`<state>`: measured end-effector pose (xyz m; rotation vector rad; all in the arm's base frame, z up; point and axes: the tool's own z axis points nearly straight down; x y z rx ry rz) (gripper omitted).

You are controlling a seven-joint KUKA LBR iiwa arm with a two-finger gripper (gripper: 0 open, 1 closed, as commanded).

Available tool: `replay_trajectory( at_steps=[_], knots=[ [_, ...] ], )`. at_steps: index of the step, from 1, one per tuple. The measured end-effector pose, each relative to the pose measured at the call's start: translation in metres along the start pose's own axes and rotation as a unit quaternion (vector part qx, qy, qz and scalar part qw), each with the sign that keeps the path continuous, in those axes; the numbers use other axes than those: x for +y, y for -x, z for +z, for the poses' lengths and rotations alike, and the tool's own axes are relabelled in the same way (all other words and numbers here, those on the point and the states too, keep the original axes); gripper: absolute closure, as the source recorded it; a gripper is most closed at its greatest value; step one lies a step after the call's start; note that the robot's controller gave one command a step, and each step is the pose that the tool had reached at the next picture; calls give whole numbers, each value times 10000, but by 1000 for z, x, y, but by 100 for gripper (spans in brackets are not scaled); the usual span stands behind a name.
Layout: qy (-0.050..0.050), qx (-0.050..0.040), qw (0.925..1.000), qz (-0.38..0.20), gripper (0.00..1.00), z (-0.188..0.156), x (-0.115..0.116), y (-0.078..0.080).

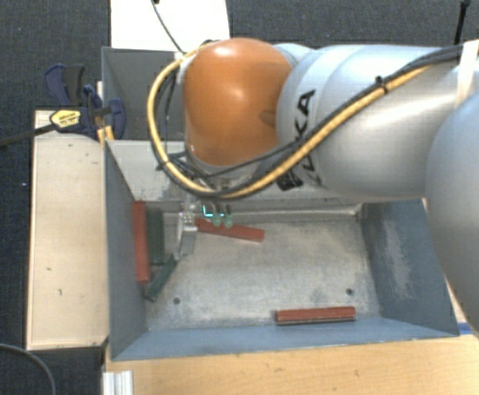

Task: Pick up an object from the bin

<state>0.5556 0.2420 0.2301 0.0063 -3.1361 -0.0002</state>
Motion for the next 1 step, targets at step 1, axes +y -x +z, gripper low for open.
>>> replay_trajectory(
  at_steps=[1],
  knots=[
    [-10,-9,9939,-1102,0,114,-45,32]
  ],
)
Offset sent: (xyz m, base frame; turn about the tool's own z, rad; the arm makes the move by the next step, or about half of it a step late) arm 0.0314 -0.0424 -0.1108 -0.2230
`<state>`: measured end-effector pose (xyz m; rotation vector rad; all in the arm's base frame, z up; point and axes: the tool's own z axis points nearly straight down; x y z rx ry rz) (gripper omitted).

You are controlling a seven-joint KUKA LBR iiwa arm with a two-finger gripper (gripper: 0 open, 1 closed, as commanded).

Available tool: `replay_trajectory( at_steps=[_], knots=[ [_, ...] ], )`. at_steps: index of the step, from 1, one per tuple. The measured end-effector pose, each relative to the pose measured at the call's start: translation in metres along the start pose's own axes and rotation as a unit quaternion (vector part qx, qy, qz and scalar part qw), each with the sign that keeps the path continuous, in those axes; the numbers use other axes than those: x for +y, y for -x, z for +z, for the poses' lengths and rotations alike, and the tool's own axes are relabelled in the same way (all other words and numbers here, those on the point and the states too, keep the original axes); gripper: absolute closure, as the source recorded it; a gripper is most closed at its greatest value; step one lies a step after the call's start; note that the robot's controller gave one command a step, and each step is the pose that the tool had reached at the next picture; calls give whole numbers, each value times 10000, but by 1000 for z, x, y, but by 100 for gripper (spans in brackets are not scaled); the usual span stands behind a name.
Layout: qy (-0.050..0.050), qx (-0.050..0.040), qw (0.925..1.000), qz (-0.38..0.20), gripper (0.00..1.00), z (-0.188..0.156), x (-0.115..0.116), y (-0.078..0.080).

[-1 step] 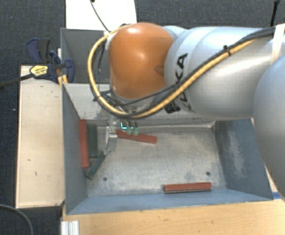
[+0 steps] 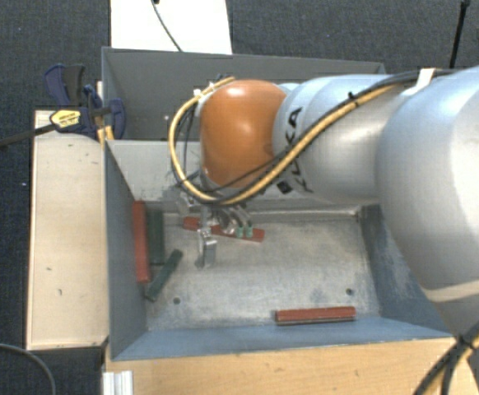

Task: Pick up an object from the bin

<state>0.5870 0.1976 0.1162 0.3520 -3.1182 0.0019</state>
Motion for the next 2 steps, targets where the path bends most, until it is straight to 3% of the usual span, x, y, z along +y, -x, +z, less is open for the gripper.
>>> replay_trajectory(
  at_steps=[1,2],
  knots=[
    [2,-9,9996,-288,0,48,-57,-14],
    [-10,-24,9994,-357,0,45,-121,-27]
  ],
)
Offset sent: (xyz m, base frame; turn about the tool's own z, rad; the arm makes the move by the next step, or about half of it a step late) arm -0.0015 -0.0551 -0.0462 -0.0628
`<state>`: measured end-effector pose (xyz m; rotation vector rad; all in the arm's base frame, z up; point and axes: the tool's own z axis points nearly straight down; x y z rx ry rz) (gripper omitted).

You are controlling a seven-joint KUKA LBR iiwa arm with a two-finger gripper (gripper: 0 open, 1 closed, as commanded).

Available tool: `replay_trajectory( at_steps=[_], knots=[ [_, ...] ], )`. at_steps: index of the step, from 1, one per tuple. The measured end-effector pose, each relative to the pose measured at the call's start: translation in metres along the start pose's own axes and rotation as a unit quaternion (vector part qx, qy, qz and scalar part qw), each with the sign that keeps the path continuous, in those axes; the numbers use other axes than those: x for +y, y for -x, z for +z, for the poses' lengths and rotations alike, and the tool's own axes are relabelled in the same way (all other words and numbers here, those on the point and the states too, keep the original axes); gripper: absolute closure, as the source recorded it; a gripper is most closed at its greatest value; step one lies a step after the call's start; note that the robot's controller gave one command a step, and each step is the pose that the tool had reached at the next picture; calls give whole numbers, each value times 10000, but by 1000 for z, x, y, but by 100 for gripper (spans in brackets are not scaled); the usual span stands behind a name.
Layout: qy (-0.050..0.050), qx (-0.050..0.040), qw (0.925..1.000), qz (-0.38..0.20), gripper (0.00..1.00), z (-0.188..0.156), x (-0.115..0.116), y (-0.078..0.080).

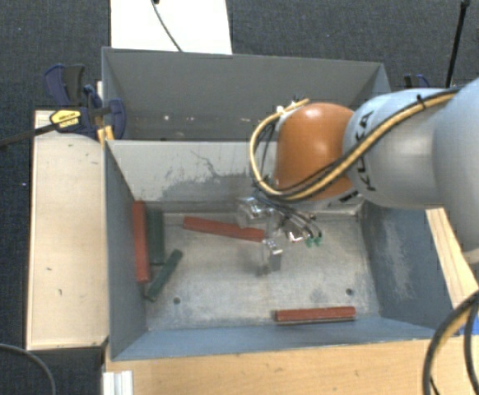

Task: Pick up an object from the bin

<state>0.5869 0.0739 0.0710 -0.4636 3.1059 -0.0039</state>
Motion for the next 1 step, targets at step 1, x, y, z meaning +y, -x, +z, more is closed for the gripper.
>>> replay_trajectory(
  at_steps=[1],
  knots=[
    [19,-22,10000,-2,100,-2,5,2]
  ],
)
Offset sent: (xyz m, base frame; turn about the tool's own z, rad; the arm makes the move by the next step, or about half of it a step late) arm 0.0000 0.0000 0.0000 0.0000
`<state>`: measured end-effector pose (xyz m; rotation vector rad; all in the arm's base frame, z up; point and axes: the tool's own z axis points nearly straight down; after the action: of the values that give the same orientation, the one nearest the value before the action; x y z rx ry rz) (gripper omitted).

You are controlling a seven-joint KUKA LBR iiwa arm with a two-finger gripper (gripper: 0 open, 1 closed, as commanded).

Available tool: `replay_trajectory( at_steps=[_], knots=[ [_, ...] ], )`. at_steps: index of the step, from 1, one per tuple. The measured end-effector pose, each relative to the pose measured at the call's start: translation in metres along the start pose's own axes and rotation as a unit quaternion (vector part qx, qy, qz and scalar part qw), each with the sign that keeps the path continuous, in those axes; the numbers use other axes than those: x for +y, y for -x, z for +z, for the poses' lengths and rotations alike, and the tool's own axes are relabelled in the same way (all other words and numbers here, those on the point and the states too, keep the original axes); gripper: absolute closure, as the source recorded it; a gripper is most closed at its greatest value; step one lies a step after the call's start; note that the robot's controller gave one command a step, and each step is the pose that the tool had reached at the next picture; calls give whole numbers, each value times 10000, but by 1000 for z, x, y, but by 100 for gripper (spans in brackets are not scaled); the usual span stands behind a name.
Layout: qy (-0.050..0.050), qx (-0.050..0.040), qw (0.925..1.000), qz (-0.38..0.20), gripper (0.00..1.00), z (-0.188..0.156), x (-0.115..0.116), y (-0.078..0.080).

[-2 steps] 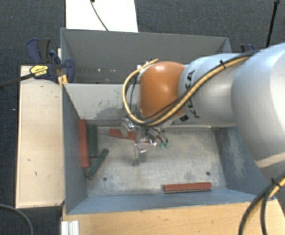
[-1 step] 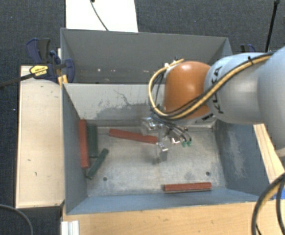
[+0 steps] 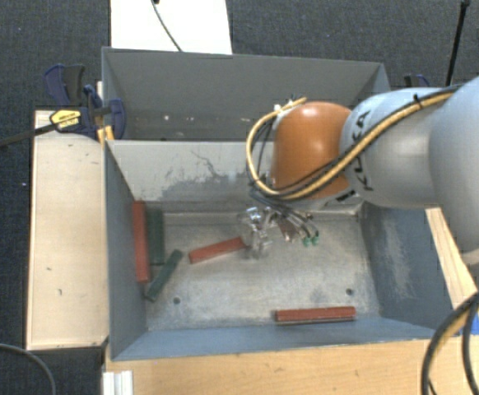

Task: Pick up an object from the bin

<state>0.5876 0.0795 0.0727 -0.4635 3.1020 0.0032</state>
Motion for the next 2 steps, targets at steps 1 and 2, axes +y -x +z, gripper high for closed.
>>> replay_trajectory(
  at_steps=[1,2],
  knots=[
    [1,22,10000,20,0,2,0,-1],
    [2,14,10000,39,100,1,0,-1]
  ],
)
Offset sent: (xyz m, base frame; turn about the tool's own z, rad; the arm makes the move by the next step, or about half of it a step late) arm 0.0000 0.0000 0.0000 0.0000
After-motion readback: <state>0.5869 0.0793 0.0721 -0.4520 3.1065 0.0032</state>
